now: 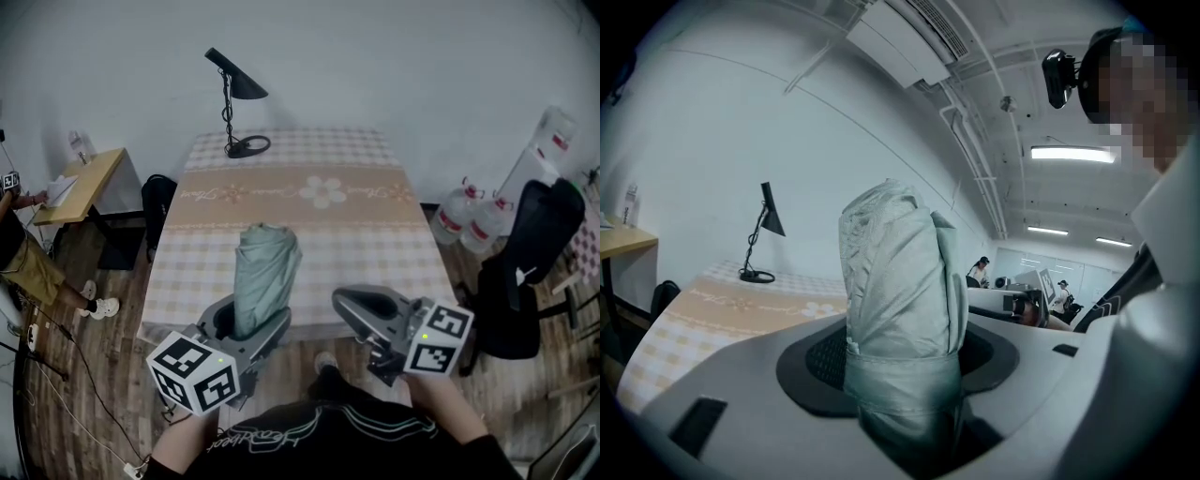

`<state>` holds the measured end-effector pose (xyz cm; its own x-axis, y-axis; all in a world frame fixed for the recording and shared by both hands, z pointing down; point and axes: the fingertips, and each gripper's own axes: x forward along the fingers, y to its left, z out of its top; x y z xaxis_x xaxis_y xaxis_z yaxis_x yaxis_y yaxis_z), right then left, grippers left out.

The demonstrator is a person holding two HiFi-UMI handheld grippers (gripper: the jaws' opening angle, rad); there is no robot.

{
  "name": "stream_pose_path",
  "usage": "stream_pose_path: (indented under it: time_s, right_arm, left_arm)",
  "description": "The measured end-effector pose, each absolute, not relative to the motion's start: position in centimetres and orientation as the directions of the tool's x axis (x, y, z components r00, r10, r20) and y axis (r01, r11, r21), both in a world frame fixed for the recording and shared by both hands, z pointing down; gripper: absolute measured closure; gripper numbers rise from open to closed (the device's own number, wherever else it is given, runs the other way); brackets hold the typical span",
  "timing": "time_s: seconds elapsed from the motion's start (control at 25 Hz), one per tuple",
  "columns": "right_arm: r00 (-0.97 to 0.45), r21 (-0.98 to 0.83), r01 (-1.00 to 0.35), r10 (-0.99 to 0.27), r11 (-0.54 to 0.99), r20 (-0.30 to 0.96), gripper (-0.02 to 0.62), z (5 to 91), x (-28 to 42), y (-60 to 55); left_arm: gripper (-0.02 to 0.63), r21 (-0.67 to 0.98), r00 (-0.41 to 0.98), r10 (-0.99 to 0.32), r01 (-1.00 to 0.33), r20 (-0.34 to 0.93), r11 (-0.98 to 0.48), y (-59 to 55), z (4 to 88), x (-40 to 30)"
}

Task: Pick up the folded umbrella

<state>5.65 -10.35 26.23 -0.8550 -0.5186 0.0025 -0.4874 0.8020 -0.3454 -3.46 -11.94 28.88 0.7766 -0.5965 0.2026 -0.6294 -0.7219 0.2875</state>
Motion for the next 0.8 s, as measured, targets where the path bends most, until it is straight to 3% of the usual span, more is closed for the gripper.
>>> stream_pose_path:
  time_s: [0.8]
  right_arm:
    - [-0.846, -0.348, -0.506, -0.533, 0.789, 0.023, 0.584, 26.41, 6.04, -10.58]
  left_arm:
    - [0.351, 0.283, 0.780, -0.591, -0.626, 0.207, -0.726, -11.76, 28.79, -3.31]
